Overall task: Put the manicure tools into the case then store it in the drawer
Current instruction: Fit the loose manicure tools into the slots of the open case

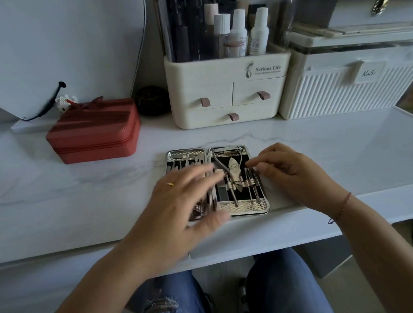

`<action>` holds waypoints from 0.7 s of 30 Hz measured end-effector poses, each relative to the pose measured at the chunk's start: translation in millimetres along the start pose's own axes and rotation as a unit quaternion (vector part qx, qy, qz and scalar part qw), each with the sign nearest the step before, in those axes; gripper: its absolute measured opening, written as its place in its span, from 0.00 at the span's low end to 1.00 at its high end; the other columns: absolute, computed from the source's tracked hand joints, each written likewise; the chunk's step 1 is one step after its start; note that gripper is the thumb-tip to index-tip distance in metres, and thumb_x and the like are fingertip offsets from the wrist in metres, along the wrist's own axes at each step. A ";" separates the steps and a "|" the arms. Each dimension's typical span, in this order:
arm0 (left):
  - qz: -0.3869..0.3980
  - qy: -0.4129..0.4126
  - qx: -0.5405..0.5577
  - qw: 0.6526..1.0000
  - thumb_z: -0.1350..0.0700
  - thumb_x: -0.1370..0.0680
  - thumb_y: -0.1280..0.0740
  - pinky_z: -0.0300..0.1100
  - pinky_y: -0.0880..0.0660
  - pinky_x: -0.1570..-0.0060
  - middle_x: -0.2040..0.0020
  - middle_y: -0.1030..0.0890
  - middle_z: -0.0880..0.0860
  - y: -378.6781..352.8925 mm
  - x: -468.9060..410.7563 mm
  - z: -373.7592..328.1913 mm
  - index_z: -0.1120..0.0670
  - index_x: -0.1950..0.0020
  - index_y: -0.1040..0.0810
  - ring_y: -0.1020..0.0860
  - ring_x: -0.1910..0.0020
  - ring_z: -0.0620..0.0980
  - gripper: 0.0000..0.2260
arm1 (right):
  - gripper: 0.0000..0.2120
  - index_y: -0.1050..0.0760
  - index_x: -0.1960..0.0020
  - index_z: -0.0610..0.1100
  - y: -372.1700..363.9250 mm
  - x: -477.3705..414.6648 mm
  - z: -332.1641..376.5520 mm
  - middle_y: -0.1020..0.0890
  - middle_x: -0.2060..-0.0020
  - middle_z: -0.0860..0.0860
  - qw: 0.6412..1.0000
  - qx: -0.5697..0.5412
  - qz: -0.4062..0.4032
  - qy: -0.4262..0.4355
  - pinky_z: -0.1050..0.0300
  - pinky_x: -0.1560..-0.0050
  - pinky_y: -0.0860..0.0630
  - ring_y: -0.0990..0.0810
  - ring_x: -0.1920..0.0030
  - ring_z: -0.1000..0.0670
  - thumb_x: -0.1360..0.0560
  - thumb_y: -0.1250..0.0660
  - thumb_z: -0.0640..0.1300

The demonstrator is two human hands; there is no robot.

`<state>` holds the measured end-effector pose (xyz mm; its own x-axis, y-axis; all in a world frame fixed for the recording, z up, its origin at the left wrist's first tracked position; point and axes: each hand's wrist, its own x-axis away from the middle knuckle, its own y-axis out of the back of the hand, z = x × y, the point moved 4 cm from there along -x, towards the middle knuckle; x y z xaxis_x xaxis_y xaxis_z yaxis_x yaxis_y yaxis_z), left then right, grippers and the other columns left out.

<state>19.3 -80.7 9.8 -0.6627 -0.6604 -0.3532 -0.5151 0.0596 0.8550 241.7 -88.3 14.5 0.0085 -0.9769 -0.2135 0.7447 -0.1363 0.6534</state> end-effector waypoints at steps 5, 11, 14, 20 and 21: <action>-0.137 0.253 0.274 0.918 0.34 0.32 0.36 0.37 0.34 0.35 0.39 0.24 0.37 27.0 20.5 45.8 0.42 0.39 0.25 0.29 0.38 0.32 0.24 | 0.12 0.23 0.41 0.50 1.7 10.8 -4.9 0.17 0.51 0.55 0.992 -0.085 -0.068 -0.065 0.49 0.41 0.25 0.19 0.49 0.56 0.24 0.37 0.46; -0.103 0.368 0.624 0.682 0.51 0.32 0.34 0.47 0.28 0.40 0.35 0.25 0.58 33.9 10.4 49.9 0.60 0.37 0.27 0.26 0.37 0.52 0.25 | 0.33 0.25 0.41 0.49 -8.5 20.5 -1.2 0.15 0.54 0.55 0.966 -0.216 -0.079 -0.120 0.50 0.41 0.25 0.17 0.49 0.54 0.38 0.34 0.70; -0.104 0.396 0.652 0.638 0.51 0.33 0.36 0.48 0.25 0.46 0.37 0.25 0.61 39.3 6.1 56.9 0.62 0.36 0.28 0.25 0.38 0.54 0.27 | 0.16 0.26 0.39 0.45 -7.9 20.3 1.0 0.14 0.54 0.52 0.943 -0.277 -0.081 -0.165 0.50 0.41 0.24 0.17 0.49 0.51 0.24 0.37 0.48; -0.059 0.362 0.693 0.620 0.47 0.27 0.41 0.41 0.20 0.58 0.46 0.21 0.59 34.1 -2.5 48.8 0.63 0.35 0.27 0.22 0.56 0.49 0.26 | 0.13 0.27 0.40 0.42 -1.5 19.9 5.3 0.15 0.52 0.47 0.913 -0.356 -0.064 -0.189 0.53 0.44 0.24 0.17 0.48 0.48 0.22 0.40 0.43; -0.049 0.336 0.697 0.632 0.45 0.25 0.43 0.40 0.21 0.58 0.46 0.21 0.58 32.6 -6.3 43.8 0.62 0.36 0.27 0.22 0.56 0.49 0.26 | 0.12 0.27 0.40 0.42 -0.5 19.3 6.1 0.15 0.53 0.47 0.913 -0.356 -0.059 -0.192 0.53 0.44 0.23 0.17 0.49 0.48 0.22 0.41 0.43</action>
<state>-17.1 -41.8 23.2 -0.4509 -0.8529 0.2630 -0.8249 0.2857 -0.4877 237.4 -108.1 14.5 -0.2316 -0.9668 0.1078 0.9716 -0.2354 -0.0242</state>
